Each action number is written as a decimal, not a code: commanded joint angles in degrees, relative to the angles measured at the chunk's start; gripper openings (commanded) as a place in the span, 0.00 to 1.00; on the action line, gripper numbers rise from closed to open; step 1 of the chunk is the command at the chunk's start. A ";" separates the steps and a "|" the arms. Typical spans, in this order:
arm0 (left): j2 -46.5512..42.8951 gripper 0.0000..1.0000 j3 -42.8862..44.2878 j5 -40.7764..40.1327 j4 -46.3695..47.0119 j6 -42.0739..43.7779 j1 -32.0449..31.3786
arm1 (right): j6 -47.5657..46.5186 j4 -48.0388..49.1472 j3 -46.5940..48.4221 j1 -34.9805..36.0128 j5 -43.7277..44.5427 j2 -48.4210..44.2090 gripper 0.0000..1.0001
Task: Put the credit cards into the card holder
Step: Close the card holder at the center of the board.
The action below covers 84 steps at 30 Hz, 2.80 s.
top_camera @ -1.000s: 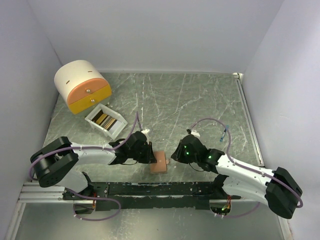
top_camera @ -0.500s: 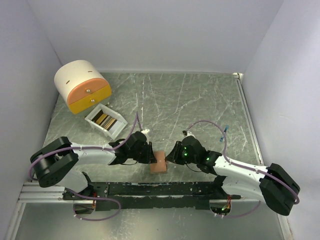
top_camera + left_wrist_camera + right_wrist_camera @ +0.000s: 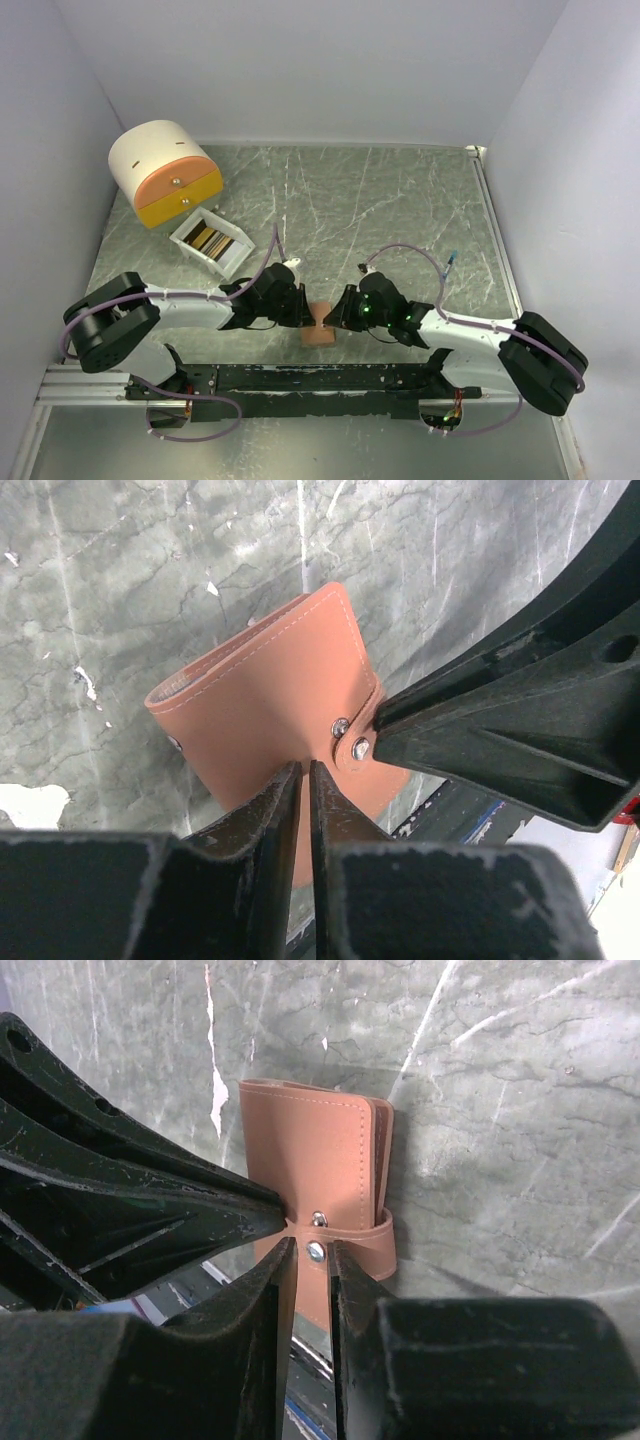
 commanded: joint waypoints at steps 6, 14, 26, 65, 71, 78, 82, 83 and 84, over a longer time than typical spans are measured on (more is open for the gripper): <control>2.48 0.21 0.48 0.55 -1.33 0.31 -1.23 | 0.96 3.76 -0.50 -0.28 -0.24 1.63 0.18; 1.97 0.21 1.20 -0.50 -2.80 0.65 -1.34 | -1.57 -10.50 3.93 -0.19 4.48 -5.45 0.19; 1.19 0.21 0.92 -0.62 -2.97 0.70 -1.29 | -4.43 -18.72 7.25 1.36 8.77 -6.78 0.41; -1.08 0.22 -1.62 -0.48 -1.38 -0.22 -1.34 | -8.05 -25.59 15.49 6.67 14.47 -0.68 0.00; -1.25 0.22 -1.98 -0.30 -0.62 -0.66 -1.34 | -7.78 -19.15 12.77 6.66 11.67 -0.67 0.00; -0.69 0.22 -1.88 0.17 -0.31 -0.63 -1.34 | -8.32 -17.49 13.13 6.70 10.89 2.16 0.00; -0.02 0.22 -1.45 0.61 -0.02 -0.75 -1.34 | -8.73 -16.49 12.90 6.66 9.88 3.20 0.00; -0.09 0.22 -1.41 0.70 0.21 -0.82 -1.39 | -8.66 -16.12 12.71 6.67 9.55 3.63 0.00; -0.13 0.22 -1.43 0.65 0.23 -0.79 -1.35 | -8.61 -15.67 12.46 6.66 9.10 4.11 0.00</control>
